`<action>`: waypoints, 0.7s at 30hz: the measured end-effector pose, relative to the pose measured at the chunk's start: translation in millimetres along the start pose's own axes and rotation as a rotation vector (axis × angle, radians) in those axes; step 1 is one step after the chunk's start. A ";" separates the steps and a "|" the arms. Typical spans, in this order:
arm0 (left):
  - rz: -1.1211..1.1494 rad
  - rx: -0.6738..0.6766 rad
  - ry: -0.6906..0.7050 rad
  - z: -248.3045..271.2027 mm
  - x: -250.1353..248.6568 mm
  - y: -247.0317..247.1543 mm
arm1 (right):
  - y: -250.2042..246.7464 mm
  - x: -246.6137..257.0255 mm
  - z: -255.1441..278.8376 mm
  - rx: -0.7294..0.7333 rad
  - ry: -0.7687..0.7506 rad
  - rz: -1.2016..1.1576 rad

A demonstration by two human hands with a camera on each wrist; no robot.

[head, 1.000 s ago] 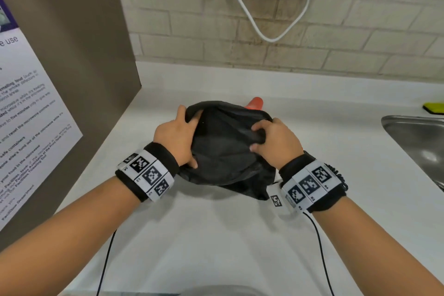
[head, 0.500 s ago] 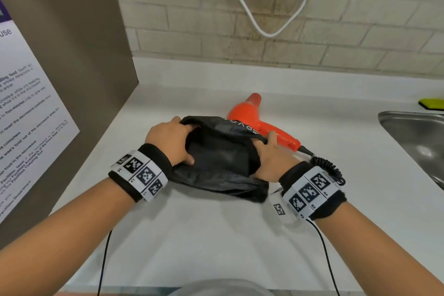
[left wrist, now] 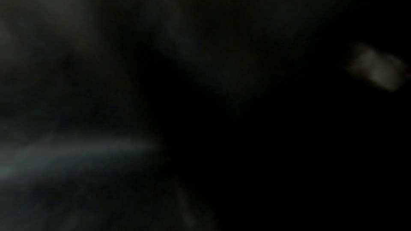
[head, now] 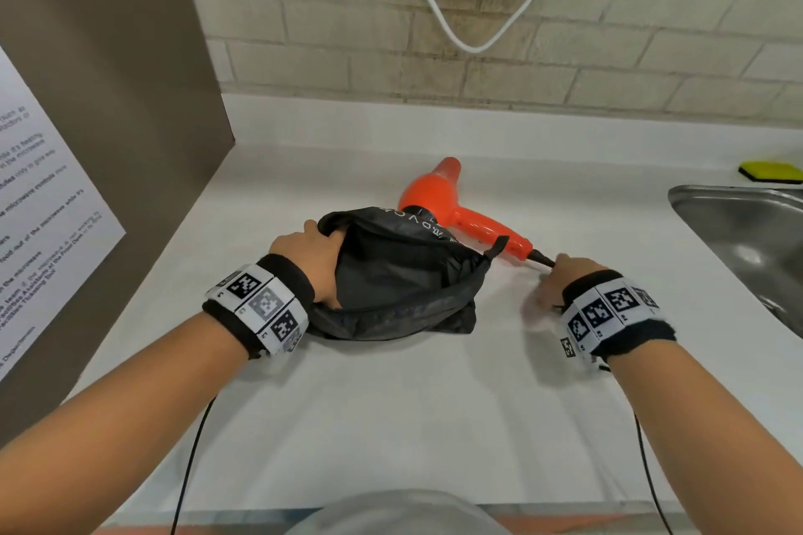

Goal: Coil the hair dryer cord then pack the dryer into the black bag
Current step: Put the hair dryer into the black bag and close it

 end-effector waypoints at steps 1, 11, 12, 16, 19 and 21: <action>0.001 0.004 0.000 -1.0 -0.5 0.8 | 2.5 -1.4 -4.0 -0.015 0.004 0.005; 0.019 0.024 0.002 -7.0 1.1 2.3 | 10.8 -6.2 -25.9 0.030 0.078 -0.117; 0.020 0.026 -0.001 -7.5 1.4 2.2 | 10.3 -7.3 -27.1 0.035 0.079 -0.119; 0.027 0.020 0.003 -8.6 2.5 1.3 | 3.6 -2.1 -30.7 0.015 0.026 -0.132; 0.037 0.011 0.011 -9.3 3.4 0.5 | 2.6 8.9 -35.1 0.046 -0.012 -0.257; 0.053 -0.001 0.008 -10.0 3.7 -0.4 | 2.2 16.6 -34.3 0.071 -0.056 -0.219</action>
Point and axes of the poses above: each hand's wrist, its own z-axis away from the middle knuckle, its own y-axis out of the palm, x = y × z, the point moved 1 cm from there along -z, towards the middle knuckle
